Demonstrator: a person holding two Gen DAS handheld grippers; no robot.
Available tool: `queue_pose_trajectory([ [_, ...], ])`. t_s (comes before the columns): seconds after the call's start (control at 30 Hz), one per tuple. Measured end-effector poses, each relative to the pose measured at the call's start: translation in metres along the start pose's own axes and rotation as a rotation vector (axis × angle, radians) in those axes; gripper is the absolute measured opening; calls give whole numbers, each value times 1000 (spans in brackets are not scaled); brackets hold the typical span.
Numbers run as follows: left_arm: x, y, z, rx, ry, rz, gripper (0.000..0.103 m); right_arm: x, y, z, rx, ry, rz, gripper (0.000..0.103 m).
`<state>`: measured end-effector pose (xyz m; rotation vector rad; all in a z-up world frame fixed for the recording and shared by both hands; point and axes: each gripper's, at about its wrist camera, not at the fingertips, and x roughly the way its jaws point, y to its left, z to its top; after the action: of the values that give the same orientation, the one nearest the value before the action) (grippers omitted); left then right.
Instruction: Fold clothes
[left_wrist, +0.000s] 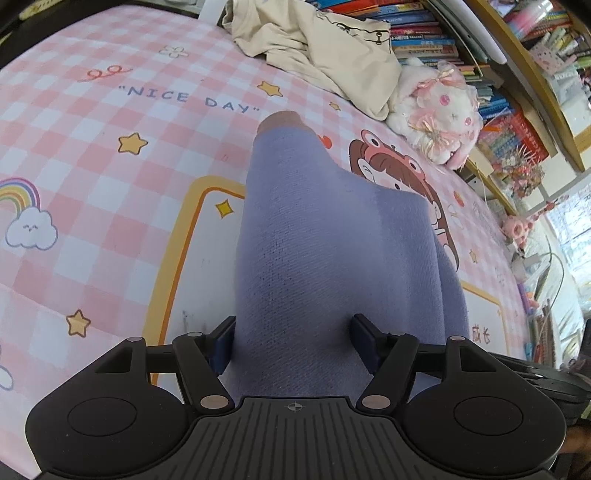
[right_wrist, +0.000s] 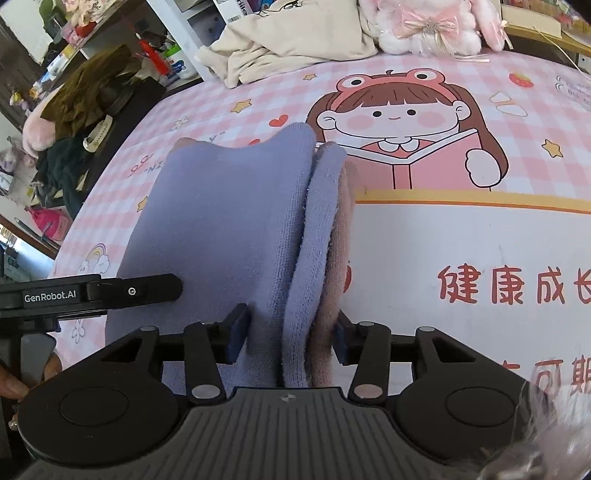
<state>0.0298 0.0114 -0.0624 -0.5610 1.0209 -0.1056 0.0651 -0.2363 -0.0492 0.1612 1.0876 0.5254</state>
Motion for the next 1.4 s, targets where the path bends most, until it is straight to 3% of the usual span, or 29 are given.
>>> queue_pose_trajectory([
  [0.4, 0, 4, 1, -22, 5, -28, 67, 3, -20, -1, 143, 19, 80, 48],
  [0.57, 1, 5, 1, -21, 4, -37, 65, 4, -15, 0, 125, 23, 89, 39],
  [0.63, 1, 3, 0, -13, 3, -34, 62, 3, -11, 0, 100, 14, 80, 33],
  [0.77, -5, -16, -2, 95, -23, 12, 55, -10, 18, -3, -81, -45, -15, 26],
  [0.9, -4, -12, -1, 69, -8, -9, 55, -17, 32, -6, -196, -75, -89, 26],
  [1.03, -3, -6, -1, 35, 10, -34, 61, -14, 15, -6, -124, -37, -69, 31],
  [1.13, -2, -2, 0, 10, 23, -53, 62, -12, 1, -5, -38, -19, -44, 42],
  [1.3, 2, 6, -1, -52, 43, -91, 62, -9, -27, -6, 150, 14, 41, 50],
  [1.4, 3, 8, 0, -78, 38, -109, 61, -7, -34, -6, 190, 24, 71, 51],
])
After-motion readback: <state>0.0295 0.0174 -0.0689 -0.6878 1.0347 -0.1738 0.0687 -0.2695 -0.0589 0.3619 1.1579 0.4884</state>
